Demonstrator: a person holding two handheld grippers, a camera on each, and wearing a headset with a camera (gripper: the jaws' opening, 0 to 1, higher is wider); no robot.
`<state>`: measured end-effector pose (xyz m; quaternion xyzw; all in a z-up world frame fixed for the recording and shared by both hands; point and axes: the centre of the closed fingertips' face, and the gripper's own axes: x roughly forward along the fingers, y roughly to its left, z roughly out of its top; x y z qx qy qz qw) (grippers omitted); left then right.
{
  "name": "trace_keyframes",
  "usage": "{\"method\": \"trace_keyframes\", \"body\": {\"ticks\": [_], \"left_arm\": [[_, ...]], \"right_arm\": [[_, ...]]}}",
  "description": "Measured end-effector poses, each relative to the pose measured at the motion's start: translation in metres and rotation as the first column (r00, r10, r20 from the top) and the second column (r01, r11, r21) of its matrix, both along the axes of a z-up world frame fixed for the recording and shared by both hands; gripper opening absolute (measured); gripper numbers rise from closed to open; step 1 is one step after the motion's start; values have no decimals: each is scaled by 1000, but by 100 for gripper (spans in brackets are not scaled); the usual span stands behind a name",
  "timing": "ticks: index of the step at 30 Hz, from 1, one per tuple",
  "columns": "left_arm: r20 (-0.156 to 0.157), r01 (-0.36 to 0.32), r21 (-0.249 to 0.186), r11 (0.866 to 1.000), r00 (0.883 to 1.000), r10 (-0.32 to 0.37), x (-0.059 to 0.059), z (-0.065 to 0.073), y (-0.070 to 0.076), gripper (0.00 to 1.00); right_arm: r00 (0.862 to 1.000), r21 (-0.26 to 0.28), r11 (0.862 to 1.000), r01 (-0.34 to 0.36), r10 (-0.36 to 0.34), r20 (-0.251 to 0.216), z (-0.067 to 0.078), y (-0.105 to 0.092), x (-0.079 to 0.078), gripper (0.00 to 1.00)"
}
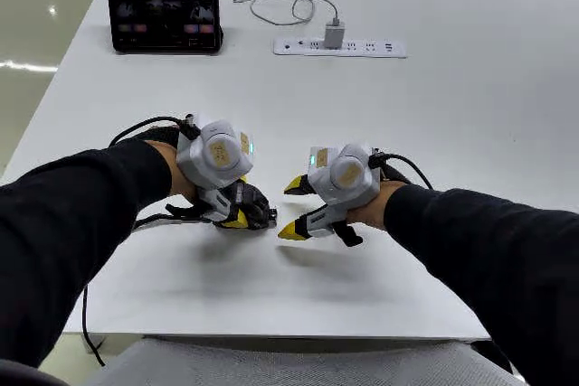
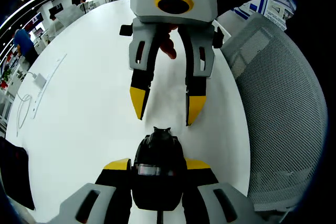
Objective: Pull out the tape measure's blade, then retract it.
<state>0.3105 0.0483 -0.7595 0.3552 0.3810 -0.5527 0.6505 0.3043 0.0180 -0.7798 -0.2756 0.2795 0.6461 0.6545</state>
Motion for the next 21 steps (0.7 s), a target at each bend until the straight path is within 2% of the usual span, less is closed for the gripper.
{"method": "trace_keyframes", "body": {"ticks": [5,8,15,17,21], "left_arm": [[-9,-2,-12,1000,1000,2,-1,0,0,33],[-9,-1,-11,1000,1000,1,-1,0,0,33],[-5,-2,-11,1000,1000,2,0,-1,0,33],[-7,-3,-13,1000,1000,3,0,-1,0,33],[-5,-4,-20,1000,1000,4,0,-1,1,33]], "right_arm": [[1000,-20,1000,-10,9,-18,-6,7,0,19],[1000,-34,999,-19,18,-15,-10,11,0,21],[998,-64,996,-56,57,11,-14,14,3,12],[998,-57,997,-54,53,-18,-14,13,2,11],[998,-60,996,-60,60,-14,-15,12,2,9]]}}
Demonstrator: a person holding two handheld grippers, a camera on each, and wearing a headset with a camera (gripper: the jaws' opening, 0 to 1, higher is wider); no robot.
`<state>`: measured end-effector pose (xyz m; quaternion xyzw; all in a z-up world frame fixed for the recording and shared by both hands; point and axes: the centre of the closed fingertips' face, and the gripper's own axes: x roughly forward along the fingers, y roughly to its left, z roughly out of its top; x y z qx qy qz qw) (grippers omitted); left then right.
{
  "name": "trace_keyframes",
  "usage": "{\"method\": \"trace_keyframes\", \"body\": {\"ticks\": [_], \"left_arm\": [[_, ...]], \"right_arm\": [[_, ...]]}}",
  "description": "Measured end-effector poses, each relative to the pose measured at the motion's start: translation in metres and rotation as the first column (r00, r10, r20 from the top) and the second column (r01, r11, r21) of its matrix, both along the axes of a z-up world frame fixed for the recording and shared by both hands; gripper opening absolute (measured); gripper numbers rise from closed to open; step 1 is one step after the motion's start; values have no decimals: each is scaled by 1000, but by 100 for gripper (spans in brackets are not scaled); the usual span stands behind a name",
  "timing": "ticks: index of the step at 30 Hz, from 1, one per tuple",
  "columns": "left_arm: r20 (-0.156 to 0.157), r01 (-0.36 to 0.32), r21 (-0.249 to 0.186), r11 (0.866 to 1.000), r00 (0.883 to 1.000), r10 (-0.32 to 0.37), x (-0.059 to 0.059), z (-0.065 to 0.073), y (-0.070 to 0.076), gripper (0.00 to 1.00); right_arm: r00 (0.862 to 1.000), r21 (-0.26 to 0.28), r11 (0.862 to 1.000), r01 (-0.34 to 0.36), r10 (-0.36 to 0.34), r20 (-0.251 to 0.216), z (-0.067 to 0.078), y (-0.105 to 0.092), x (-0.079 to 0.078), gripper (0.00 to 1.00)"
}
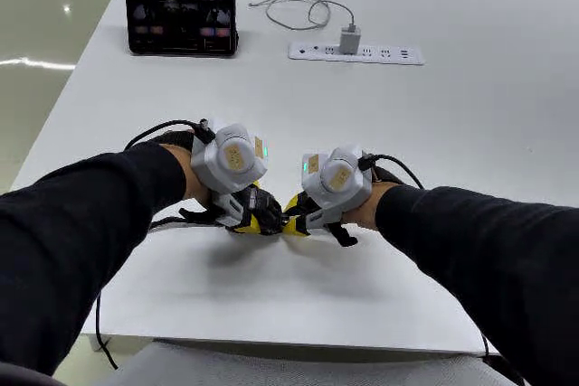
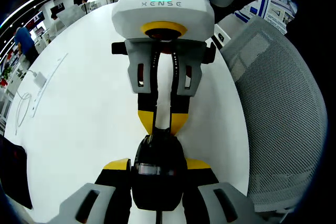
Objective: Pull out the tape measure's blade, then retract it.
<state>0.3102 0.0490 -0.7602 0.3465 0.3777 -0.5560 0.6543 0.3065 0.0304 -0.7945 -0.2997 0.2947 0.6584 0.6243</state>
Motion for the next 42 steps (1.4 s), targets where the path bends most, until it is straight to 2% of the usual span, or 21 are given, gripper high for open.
{"method": "trace_keyframes", "body": {"ticks": [4,11,15,16,17,19,24,26,30,32,34,38,42], "left_arm": [[10,-4,-18,1000,1000,4,0,1,-1,33],[5,0,-21,1000,1000,0,0,1,0,33],[5,-3,-28,1000,1000,3,1,1,0,33],[4,-5,-30,1000,1000,5,1,1,-1,33],[4,-2,-31,1000,1000,2,1,1,-1,33],[0,-1,-28,1000,1000,1,1,0,-1,33],[-1,-4,-30,1000,1000,4,1,0,-1,33],[-2,-5,-28,1000,1000,5,1,0,-2,33],[-5,-9,-29,1000,1000,9,1,-1,-2,34],[-5,-12,-31,999,1000,12,1,-1,-2,34],[-3,-15,-32,999,1000,15,1,0,-2,34],[-7,-18,-35,999,1000,17,1,0,0,34],[-16,-13,-42,999,1000,12,1,0,0,34]], "right_arm": [[1000,0,1000,0,0,2,1,-3,0,8],[1000,-15,1000,-9,9,8,1,-3,0,8],[1000,-30,999,-11,12,8,1,-15,3,8],[1000,-28,1000,4,-4,-9,1,-18,2,9],[1000,-14,1000,12,-12,-29,2,-18,0,9],[1000,-11,1000,7,-7,-2,1,-16,0,11],[1000,-18,1000,23,-23,-15,1,-12,1,12],[999,-1,999,37,-37,-28,3,-8,1,13],[1000,-2,1000,2,-2,11,-1,-1,0,12],[1000,13,1000,17,-17,-3,0,0,1,12],[994,55,994,90,-86,-66,1,0,3,11],[998,47,998,52,-51,-26,1,-4,3,10],[999,32,999,44,-43,-22,2,-4,2,10]]}}
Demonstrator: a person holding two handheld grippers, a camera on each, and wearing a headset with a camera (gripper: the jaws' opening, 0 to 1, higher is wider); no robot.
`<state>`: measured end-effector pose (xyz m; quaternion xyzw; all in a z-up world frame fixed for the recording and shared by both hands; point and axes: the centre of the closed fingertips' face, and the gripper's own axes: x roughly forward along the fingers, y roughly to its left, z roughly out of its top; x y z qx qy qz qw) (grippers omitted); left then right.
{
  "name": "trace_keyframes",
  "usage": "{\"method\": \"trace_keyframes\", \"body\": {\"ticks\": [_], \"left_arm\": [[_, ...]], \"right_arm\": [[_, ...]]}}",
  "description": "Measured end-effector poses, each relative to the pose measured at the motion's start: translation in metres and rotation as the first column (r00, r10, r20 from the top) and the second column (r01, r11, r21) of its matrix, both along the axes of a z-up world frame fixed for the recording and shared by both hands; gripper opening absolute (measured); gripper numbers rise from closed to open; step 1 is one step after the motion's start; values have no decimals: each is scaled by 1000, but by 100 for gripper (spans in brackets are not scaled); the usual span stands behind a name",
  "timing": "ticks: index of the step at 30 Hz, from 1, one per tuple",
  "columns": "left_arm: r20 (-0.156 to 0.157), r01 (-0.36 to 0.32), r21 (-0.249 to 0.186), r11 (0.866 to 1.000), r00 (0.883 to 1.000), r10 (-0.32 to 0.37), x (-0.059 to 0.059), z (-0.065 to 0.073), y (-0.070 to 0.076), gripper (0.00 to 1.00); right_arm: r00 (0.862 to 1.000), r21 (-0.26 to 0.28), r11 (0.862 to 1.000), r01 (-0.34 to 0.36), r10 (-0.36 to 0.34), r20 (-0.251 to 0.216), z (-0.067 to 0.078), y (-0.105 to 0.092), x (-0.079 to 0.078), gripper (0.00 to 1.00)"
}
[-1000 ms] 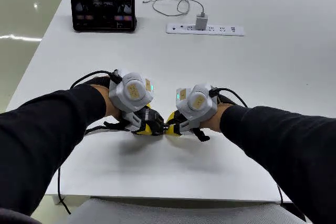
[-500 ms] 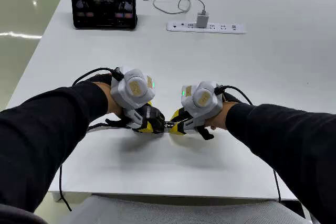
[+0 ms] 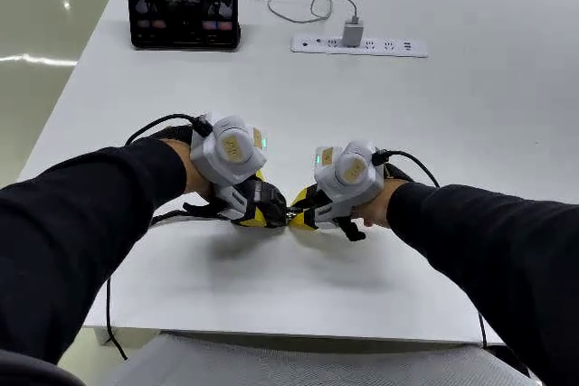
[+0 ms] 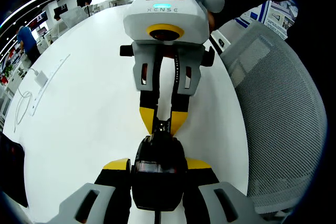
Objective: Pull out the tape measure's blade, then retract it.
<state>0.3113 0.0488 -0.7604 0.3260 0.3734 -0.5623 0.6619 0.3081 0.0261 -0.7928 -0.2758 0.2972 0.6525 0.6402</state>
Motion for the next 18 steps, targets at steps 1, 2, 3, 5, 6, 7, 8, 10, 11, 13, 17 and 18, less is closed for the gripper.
{"method": "trace_keyframes", "body": {"ticks": [1,2,3,5,6,7,8,10,11,13,17,18], "left_arm": [[-2,3,6,1000,1000,-3,0,0,0,34],[-2,3,8,1000,1000,-3,0,0,0,34],[-2,3,9,1000,1000,-3,-1,0,0,34],[-1,-1,1,1000,1000,1,-1,0,0,34],[5,-6,-4,1000,1000,6,-1,0,0,34],[7,-7,-5,1000,1000,8,-1,0,0,34],[7,-12,-6,1000,1000,12,0,0,0,34],[6,-19,-6,1000,1000,19,0,0,0,34],[5,-20,-5,1000,1000,20,0,0,0,34],[4,-19,-5,1000,1000,19,0,0,0,34],[2,-18,-9,1000,1000,18,0,1,0,34],[2,-17,-9,1000,1000,17,0,1,0,34]], "right_arm": [[1000,0,1000,-1,1,1,0,0,-1,10],[1000,1,1000,2,-2,1,0,0,0,10],[1000,3,1000,5,-5,-1,0,0,0,10],[1000,5,1000,7,-7,-3,0,-1,0,10],[1000,5,1000,7,-7,-2,0,-1,0,10],[1000,5,1000,7,-7,-4,-1,-1,0,10],[1000,4,1000,6,-6,-3,-1,-1,0,10],[1000,5,1000,7,-7,-5,-1,-2,1,10],[1000,4,1000,9,-9,-9,-1,-2,1,10],[1000,6,1000,14,-14,-14,-1,-3,1,10],[1000,7,1000,17,-17,-16,-1,-4,1,10],[1000,7,1000,17,-16,-17,-1,-5,1,10]]}}
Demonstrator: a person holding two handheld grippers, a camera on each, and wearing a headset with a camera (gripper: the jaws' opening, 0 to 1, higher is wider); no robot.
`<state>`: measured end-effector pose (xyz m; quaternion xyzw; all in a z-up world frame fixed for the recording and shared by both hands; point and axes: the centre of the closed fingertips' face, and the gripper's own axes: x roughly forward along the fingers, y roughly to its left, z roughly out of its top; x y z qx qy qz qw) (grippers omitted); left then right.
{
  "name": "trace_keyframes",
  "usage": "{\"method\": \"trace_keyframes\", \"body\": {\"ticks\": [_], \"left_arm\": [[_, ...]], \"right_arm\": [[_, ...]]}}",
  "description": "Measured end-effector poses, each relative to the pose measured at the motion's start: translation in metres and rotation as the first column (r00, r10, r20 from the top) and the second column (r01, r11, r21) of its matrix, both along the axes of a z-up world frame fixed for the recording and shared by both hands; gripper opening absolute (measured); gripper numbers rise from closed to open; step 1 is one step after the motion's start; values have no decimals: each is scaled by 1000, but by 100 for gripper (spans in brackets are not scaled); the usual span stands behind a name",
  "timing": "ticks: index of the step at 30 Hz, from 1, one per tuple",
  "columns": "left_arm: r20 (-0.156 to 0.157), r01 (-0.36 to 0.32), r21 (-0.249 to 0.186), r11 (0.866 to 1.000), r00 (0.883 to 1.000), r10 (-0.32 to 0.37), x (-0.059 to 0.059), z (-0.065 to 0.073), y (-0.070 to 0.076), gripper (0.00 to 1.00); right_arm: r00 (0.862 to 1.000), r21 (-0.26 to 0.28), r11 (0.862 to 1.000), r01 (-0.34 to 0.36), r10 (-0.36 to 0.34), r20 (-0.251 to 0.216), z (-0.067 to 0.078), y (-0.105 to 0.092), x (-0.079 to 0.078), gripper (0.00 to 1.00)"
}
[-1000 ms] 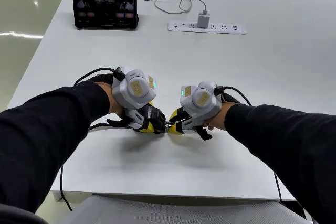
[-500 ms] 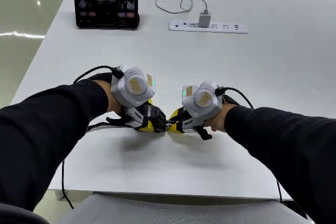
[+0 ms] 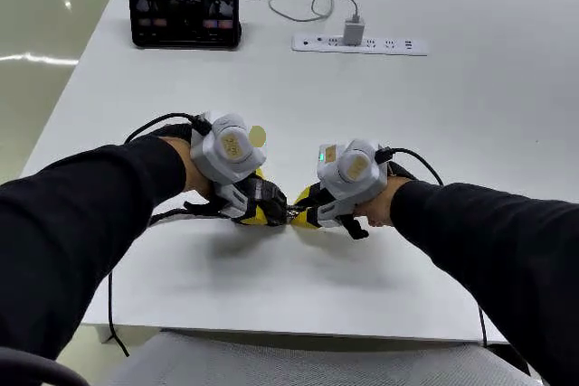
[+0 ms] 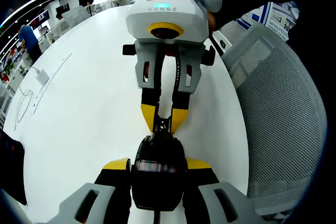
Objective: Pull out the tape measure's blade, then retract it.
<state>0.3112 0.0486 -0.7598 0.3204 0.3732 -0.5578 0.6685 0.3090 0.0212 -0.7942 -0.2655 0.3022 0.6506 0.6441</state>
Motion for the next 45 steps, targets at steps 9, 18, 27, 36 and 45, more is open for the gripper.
{"method": "trace_keyframes", "body": {"ticks": [9,18,27,36,45], "left_arm": [[-4,8,3,1000,1000,-8,0,0,0,34],[-9,12,4,1000,1000,-12,-1,0,0,34],[-5,3,2,1000,1000,-3,0,-1,0,34],[5,-1,-2,1000,1000,1,0,0,-1,34],[3,-6,-4,1000,1000,6,0,0,-1,34]], "right_arm": [[1000,-10,1000,6,-6,6,-1,-8,0,10],[1000,-19,1000,11,-10,15,-1,-15,1,10],[1000,-31,1000,6,-6,21,-1,-22,2,10],[1000,-35,999,9,-8,19,0,-25,1,10],[1000,-29,999,14,-13,14,0,-28,1,10]]}}
